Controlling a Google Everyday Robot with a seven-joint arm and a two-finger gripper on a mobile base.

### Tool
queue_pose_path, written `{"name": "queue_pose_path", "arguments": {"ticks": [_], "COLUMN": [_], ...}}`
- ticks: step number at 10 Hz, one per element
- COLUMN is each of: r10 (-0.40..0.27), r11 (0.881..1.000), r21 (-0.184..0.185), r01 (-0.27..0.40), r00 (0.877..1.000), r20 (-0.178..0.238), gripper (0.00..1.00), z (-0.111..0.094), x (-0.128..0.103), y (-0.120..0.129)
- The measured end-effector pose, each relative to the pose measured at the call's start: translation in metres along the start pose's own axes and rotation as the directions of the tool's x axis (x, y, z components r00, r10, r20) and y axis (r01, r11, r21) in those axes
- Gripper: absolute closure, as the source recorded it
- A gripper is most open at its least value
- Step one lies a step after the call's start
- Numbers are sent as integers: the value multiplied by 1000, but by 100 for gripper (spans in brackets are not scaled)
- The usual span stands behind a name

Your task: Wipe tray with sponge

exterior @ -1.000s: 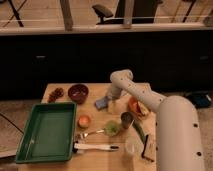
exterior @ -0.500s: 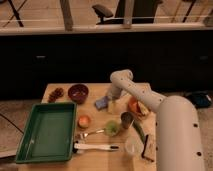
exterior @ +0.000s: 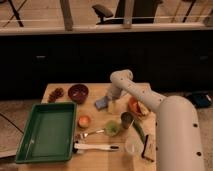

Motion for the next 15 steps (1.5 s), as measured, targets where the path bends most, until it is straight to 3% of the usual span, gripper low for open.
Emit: {"name": "queue_pose_path", "arguments": {"ticks": [2,5,7,8,10,11,13,15], "r10": [-2,-1,-3,-4,-4,-3,-2,-4], "r11": [1000,1000,1000,1000,1000,1000,1000,1000], "r21": [1,2,2,0,-2,-4,-1,0], "r01": [2,0,3,4,4,3,2,4], "r00": [1000,1000,1000,1000,1000,1000,1000,1000], "r20": [-1,5,4,3,3,3,5,4], "gripper": [20,29,20,22,38,39,28,25], "z": [-1,1,-1,-2,-2,-2,-4,-6], "x": [-1,1,-1,-1,-1,0,0,0], "y": [0,-1,-1,0,0,0,0,0]}}
